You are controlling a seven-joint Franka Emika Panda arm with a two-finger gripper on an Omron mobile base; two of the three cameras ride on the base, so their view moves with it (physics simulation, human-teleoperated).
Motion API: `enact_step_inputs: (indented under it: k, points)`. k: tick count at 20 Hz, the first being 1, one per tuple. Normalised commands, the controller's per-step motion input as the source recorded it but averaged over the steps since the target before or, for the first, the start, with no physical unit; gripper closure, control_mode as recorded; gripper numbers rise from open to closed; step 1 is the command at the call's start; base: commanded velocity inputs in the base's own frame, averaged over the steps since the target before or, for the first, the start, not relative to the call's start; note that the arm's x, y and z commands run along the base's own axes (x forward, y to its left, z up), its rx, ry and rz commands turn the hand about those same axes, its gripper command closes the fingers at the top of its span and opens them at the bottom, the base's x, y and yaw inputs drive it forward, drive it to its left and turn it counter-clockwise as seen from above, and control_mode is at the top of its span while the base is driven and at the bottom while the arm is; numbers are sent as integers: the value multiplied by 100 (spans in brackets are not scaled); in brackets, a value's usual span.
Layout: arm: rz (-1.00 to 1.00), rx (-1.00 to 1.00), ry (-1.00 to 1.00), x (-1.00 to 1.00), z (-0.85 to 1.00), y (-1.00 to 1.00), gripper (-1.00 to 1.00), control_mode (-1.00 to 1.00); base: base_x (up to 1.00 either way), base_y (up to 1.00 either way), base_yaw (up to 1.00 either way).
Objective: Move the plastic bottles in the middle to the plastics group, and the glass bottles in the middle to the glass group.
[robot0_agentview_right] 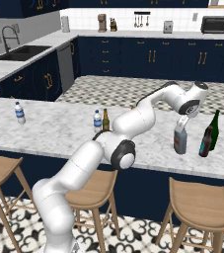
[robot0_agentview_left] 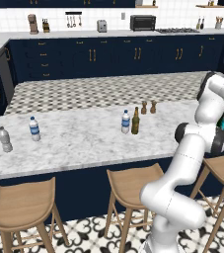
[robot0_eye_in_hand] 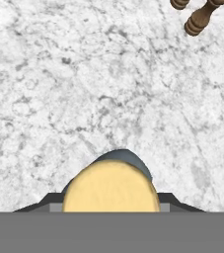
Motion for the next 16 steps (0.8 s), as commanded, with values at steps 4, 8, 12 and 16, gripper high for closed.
enact_step_inputs:
  k: [4, 8, 12, 16]
  points:
    - [0, 0, 0, 0, 0, -18, 100, -100, 0, 0, 0]
    - [0, 0, 0, 0, 0, -22, 100, -100, 0, 0, 0]
    - [-2, 0, 0, 0, 0, -25, 100, -100, 0, 0, 0]
    - [-7, 0, 0, 0, 0, -32, 100, -100, 0, 0, 0]
